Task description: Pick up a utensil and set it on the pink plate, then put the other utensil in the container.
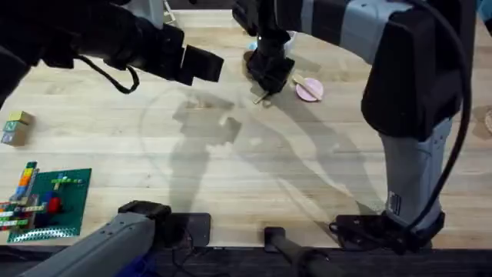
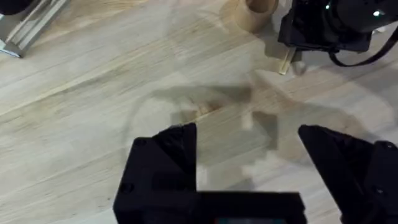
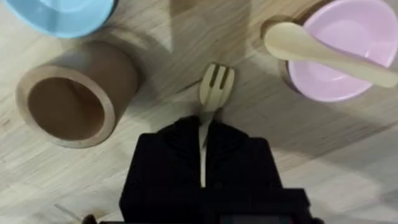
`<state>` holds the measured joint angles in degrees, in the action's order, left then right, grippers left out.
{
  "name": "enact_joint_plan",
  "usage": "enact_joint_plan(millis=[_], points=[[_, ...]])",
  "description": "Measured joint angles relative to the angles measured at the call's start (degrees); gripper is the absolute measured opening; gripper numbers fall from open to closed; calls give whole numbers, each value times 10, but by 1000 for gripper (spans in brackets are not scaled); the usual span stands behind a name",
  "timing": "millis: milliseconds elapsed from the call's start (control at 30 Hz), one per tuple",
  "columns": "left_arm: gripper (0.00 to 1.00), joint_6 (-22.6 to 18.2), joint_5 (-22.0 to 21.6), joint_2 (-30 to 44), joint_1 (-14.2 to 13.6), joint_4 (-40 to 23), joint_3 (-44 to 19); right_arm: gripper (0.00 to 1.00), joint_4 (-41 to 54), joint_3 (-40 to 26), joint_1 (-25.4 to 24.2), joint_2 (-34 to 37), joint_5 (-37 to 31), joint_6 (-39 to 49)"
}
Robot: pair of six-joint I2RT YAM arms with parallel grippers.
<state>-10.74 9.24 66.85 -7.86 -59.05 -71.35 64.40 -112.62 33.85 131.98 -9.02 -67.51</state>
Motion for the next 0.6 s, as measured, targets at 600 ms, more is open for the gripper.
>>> enact_joint_plan(millis=[600], points=[[993,0,0,0,0,0,0,31,24,5,-9,-71,-77,51]])
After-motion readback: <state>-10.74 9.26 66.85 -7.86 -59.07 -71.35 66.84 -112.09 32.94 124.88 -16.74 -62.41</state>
